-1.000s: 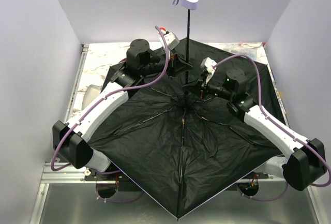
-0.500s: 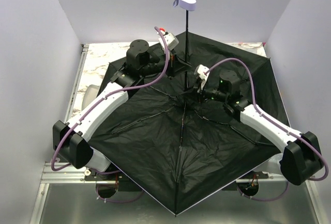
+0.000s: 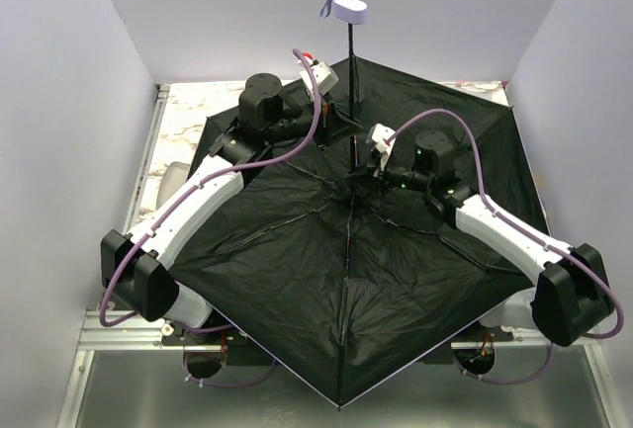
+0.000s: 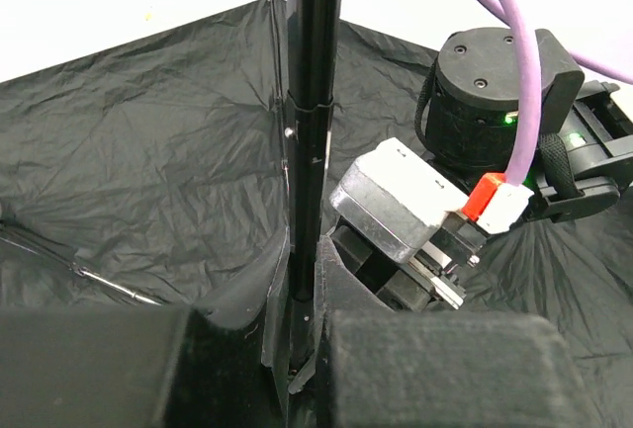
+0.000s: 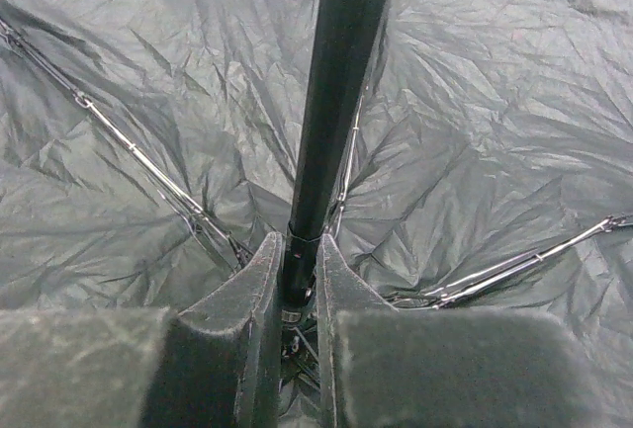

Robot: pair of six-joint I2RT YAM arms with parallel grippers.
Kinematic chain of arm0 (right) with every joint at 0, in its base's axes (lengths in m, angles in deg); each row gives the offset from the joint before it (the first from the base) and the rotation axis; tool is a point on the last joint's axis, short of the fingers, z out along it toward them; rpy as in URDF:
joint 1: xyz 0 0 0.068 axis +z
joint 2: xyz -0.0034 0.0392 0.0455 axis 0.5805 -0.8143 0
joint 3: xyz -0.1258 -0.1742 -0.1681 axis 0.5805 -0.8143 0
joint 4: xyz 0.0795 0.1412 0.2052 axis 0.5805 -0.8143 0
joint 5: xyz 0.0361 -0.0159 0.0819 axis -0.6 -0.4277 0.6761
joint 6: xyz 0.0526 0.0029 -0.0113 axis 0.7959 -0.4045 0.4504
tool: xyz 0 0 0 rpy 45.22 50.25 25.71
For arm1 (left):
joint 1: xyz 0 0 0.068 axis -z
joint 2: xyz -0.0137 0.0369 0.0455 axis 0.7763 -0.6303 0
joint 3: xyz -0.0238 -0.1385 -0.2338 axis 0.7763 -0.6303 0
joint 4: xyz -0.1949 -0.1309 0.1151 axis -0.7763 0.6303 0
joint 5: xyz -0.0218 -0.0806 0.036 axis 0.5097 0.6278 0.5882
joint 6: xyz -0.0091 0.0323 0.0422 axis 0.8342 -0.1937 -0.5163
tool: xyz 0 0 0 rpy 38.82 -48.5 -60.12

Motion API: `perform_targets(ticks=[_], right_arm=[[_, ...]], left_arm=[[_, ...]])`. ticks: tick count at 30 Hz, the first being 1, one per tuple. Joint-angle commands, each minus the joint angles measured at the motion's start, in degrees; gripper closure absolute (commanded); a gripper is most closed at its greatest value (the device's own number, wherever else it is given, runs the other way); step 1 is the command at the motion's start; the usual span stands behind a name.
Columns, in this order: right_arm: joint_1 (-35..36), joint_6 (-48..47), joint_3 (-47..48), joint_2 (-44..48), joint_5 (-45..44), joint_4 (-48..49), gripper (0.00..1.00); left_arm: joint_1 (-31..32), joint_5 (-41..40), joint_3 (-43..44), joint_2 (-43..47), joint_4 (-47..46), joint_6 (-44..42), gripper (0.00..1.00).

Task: Open the umbrella

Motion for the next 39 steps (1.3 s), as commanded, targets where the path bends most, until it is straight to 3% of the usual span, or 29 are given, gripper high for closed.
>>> perform_targets(ticks=[1,28,39], right_arm=[[0.3,-9.5,-2.0,-4.0,-1.4,-14.1,0.85],[0.3,-16.9,-4.5,-10.7,-0.4,-16.9,0.72],[0.3,-22.8,-3.5,-14.9,1.5,-23.9,0.73]], left_arm=[[-0.5,4.4,7.3,3.2,-12.1,4.3,1.0],[-2.3,3.9,9.3,5.6,-17.8,7.4,1.0],[-3.0,5.0,9.1,6.6,-20.3,5.8,1.0]])
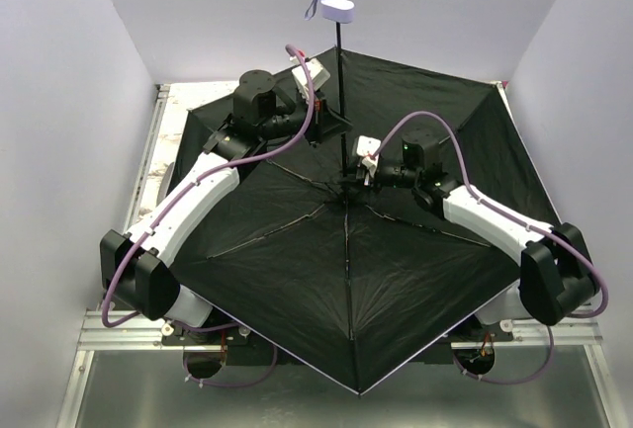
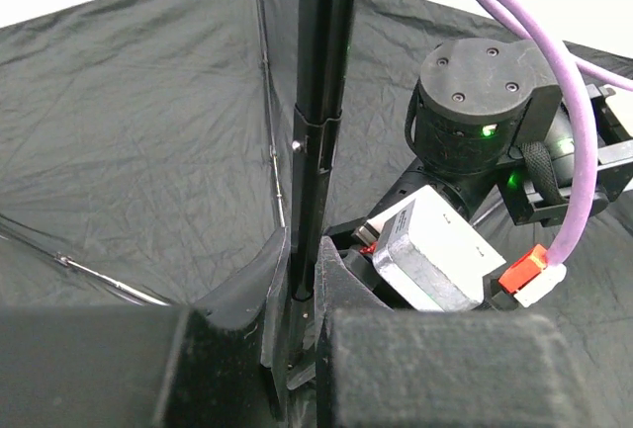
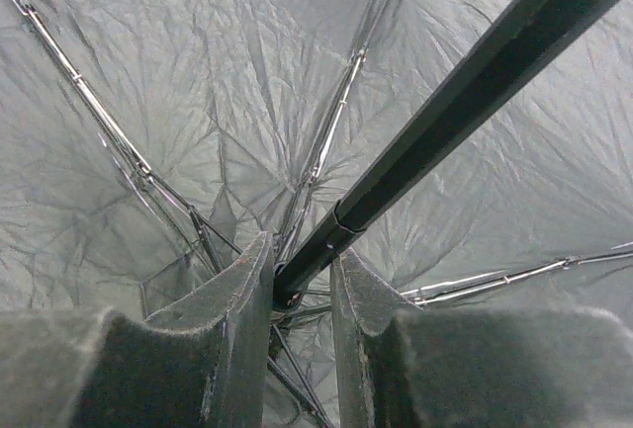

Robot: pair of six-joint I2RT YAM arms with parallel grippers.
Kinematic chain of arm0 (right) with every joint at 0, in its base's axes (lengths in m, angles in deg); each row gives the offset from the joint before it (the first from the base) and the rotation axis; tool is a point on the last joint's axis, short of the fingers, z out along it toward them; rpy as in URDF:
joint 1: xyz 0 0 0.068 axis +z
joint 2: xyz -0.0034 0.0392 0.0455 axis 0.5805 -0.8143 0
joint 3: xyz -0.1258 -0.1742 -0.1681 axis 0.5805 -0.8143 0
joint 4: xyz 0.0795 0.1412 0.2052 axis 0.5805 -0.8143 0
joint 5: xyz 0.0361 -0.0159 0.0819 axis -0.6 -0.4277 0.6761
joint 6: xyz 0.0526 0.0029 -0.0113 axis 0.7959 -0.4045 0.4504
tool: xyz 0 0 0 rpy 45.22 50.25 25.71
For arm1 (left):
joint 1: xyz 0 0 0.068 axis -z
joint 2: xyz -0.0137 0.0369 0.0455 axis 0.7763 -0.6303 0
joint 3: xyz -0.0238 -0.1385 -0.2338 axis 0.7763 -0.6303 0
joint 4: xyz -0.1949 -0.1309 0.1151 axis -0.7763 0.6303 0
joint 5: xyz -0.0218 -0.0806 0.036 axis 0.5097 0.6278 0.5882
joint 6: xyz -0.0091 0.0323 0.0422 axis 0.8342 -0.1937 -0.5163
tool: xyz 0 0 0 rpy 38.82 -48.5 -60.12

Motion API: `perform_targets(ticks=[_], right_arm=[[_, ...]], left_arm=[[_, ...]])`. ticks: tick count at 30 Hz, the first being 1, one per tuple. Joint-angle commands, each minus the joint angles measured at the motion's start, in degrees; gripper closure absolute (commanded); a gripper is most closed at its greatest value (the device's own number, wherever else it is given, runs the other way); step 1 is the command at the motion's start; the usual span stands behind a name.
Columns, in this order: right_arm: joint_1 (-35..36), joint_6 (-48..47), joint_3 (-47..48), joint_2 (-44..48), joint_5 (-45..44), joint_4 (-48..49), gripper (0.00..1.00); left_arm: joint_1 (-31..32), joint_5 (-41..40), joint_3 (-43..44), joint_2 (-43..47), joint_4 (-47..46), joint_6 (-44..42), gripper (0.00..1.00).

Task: Open the umbrella

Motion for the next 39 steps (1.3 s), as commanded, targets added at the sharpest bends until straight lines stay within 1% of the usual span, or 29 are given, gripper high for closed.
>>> perform_targets(ticks=[1,6,11,14,17,22,24,26,28,31,34,36,37,38,39], right_arm=[[-0.1,-6.9,-5.4,-7.4,-3.5,-24.0,0.75],[0.0,-10.6,-2.7,-11.3,-3.6,-26.4,0.76],[0.0,-17.4,1.0,-15.7,-5.3,-31.7,0.76],[0.0,-19.7,2.3,-17.3,-6.2,-31.3,0.76],[-0.1,-21.3,3.6,-20.0,-7.1,-31.1,0.77],[0.0,-27.0,4.4,-24.4,-8.7,-31.5,0.79],[-0.1,-27.2,5.2,-26.2,-9.7,-32.1,0.8],[0.0,-27.6,6.2,-28.0,-9.9,-33.8,0.83],[-0.1,-27.6,7.7,-29.2,-10.2,-35.6,0.83],[0.0,-27.7,10.0,-31.5,-11.4,-40.2,0.82],[-0.1,-30.6,7.2,-31.3,-12.9,-41.9,0.81],[0.0,-29.2,6.5,-30.6,-12.8,-41.1,0.79],[-0.1,-29.1,6.9,-30.5,-12.0,-41.8,0.75],[0.0,-28.1,7.2,-30.1,-11.5,-41.5,0.67],[-0.1,-27.3,7.3,-29.5,-10.9,-40.7,0.64]], left_arm=[[-0.1,4.4,8.4,6.8,-23.5,5.3,1.0],[-0.1,5.7,7.0,7.0,-24.5,3.9,1.0],[-0.1,7.4,3.5,7.7,-24.2,-1.1,1.0],[-0.1,8.5,0.1,8.3,-24.0,-4.7,1.0],[-0.1,9.0,-2.1,8.6,-24.1,-6.0,1.0],[-0.1,8.9,-2.3,8.2,-23.6,-7.9,1.0],[-0.1,8.8,-2.2,8.1,-23.6,-8.1,1.0],[-0.1,8.8,-2.1,8.1,-23.6,-8.1,1.0],[-0.1,8.8,-1.9,7.9,-23.6,-7.9,1.0],[-0.1,8.6,-2.0,7.7,-23.6,-8.1,1.0],[-0.1,8.6,-2.4,7.5,-23.7,-8.8,1.0],[-0.1,8.7,-2.7,7.5,-23.7,-9.1,1.0],[-0.1,8.6,-2.8,7.4,-23.6,-9.3,1.0],[-0.1,8.6,-2.9,7.4,-23.6,-9.4,1.0],[-0.1,8.6,-3.0,7.4,-23.6,-9.5,1.0]])
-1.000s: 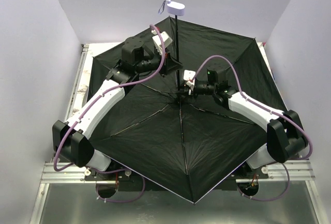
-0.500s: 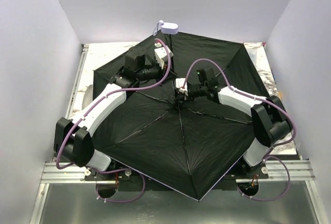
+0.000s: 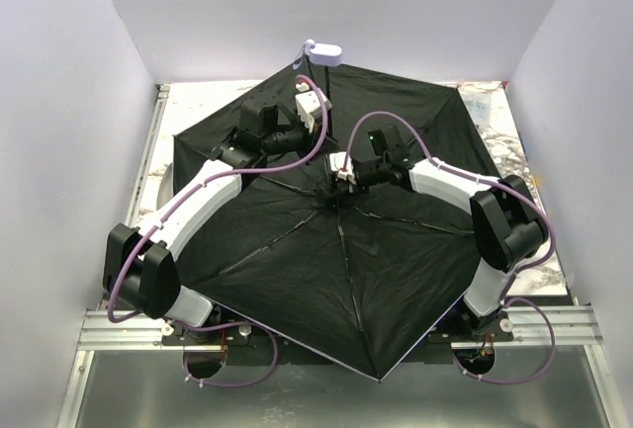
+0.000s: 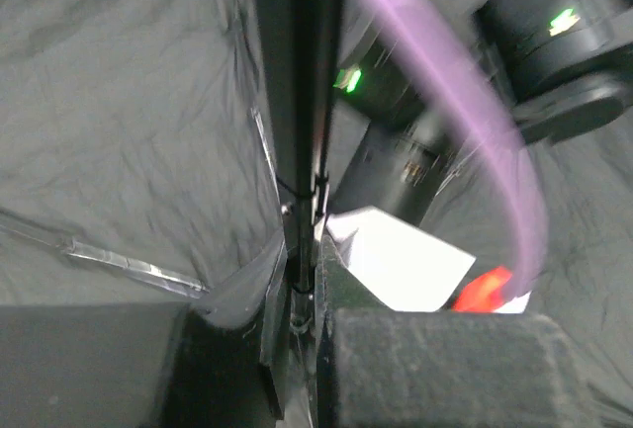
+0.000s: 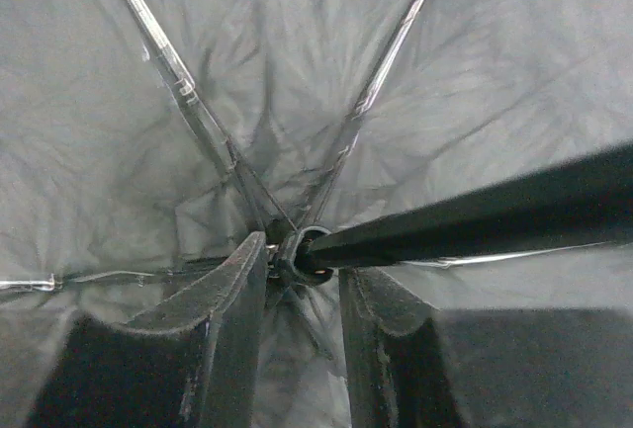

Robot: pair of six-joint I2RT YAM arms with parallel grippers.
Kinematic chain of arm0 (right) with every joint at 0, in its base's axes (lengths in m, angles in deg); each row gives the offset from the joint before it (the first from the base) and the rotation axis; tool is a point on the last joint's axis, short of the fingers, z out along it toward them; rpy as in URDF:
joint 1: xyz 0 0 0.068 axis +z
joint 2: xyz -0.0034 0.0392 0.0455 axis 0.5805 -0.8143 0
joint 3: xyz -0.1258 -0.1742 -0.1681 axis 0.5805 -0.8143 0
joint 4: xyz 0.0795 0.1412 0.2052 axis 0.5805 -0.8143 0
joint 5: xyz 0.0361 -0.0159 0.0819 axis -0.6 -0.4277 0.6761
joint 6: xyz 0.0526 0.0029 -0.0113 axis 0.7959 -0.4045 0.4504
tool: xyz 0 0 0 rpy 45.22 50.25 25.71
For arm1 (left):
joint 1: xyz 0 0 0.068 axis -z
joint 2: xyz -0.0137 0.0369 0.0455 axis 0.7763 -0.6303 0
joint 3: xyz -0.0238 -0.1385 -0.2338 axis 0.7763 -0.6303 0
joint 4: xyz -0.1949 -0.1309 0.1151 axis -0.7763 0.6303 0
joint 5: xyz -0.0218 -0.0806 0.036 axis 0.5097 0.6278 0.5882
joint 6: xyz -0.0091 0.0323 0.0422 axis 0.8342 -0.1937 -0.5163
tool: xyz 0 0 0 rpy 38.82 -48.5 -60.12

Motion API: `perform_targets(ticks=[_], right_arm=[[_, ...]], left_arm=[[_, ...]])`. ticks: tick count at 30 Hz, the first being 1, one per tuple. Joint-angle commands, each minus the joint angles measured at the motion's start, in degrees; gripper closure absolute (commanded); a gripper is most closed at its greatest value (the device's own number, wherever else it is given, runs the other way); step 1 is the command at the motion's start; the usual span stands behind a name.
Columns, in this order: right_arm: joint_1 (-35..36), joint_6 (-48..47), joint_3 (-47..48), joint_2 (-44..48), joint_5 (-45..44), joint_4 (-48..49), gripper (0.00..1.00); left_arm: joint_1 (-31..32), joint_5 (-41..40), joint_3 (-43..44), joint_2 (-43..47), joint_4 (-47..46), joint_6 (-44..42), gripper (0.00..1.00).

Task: Open the umbrella

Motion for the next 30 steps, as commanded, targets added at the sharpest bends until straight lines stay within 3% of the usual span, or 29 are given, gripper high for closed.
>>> perform_targets(ticks=[1,5,9,13,18,26,30], right_arm=[[0.1,0.3,-7.2,-6.5,-15.7,-21.6,0.63],[0.1,7.8,-7.9,0.1,-10.7,-11.6,0.61],[-0.1,15.1,-7.4,3.8,-7.0,-5.6,0.51],[-0.1,17.6,-8.3,6.6,-6.0,-2.7,0.32],[-0.1,21.7,-10.6,11.1,-6.4,1.3,0.29],[-0.1,37.2,-15.5,19.5,-8.9,19.0,0.22],[-0.2,40.7,-13.6,20.3,-9.7,20.5,0.22]], left_arm=[[1.7,10.9,6.3,7.4,-25.6,4.1,1.0],[1.7,11.0,5.8,7.5,-25.4,3.7,1.0],[1.7,11.2,5.6,7.3,-24.8,3.2,1.0],[1.7,11.4,5.5,7.2,-24.0,2.5,1.0],[1.7,11.5,5.1,7.2,-23.3,1.9,1.0],[1.7,12.0,3.2,7.2,-21.8,0.4,1.0],[1.8,12.3,2.4,7.1,-20.8,0.1,1.0]])
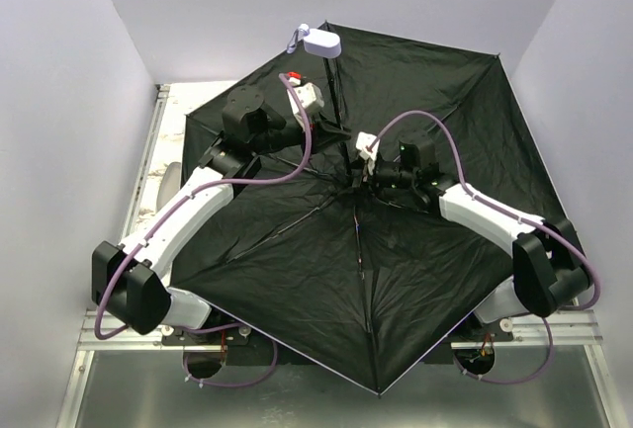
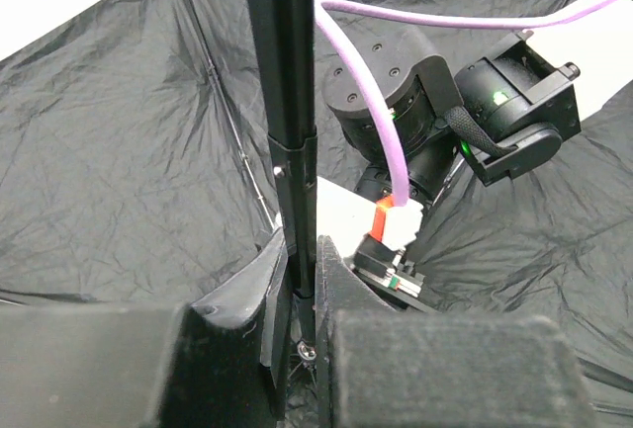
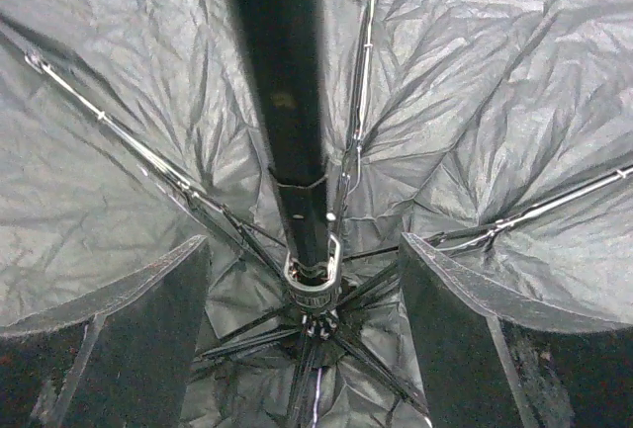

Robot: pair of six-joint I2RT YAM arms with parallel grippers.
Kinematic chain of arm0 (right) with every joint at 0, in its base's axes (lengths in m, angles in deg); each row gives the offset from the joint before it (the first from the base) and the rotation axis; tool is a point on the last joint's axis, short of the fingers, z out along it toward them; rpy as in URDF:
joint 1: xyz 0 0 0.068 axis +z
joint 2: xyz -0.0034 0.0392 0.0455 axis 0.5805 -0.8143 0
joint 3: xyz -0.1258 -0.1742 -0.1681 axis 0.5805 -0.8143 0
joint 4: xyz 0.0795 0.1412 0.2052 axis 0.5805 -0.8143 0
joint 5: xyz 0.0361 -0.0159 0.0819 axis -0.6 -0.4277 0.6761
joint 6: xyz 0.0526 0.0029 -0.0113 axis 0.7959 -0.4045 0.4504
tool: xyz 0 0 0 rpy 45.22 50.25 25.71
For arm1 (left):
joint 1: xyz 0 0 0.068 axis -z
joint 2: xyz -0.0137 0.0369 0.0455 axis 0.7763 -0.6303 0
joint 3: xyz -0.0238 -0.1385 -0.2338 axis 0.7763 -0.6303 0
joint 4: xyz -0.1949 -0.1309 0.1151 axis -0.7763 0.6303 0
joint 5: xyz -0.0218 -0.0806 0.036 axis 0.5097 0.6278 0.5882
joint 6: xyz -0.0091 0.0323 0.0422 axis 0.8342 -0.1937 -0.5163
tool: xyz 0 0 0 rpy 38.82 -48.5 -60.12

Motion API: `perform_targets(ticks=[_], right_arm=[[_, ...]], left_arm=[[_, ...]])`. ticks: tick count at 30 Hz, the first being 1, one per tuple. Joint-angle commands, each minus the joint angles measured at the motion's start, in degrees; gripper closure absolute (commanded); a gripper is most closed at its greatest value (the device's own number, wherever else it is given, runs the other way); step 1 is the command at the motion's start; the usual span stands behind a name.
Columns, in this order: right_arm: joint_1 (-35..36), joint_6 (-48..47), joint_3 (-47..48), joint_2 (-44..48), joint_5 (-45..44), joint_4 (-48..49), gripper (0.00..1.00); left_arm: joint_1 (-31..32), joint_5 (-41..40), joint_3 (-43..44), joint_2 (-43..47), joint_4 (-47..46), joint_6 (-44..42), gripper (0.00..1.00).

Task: Open the umbrella

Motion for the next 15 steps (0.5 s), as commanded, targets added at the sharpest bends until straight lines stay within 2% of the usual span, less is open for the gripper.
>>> perform_targets(ticks=[1,5,7,11,15], right_arm=[[0.0,8.9,1.1,0.9,-2.6,3.1,0.22],[0.0,9.4,3.0,1.5,-3.0,1.9,0.22],[0.0,6.6,3.0,2.1,-2.7,0.0,0.21],[-0.1,4.9,1.9,3.5,-4.3,-0.1,0.15],[0.0,4.9,2.0,4.0,-5.9,-0.2,0.15]], left_arm=[[0.5,2.5,1.9,2.8,-7.5,-1.7,1.0],[0.5,1.7,1.3,2.2,-5.9,-4.4,1.0],[0.6,1.0,1.3,1.8,-4.4,-5.8,1.0],[0.5,-0.1,1.1,0.4,-2.4,-7.8,1.0],[0.5,-0.1,0.6,-0.3,-1.5,-9.0,1.0]])
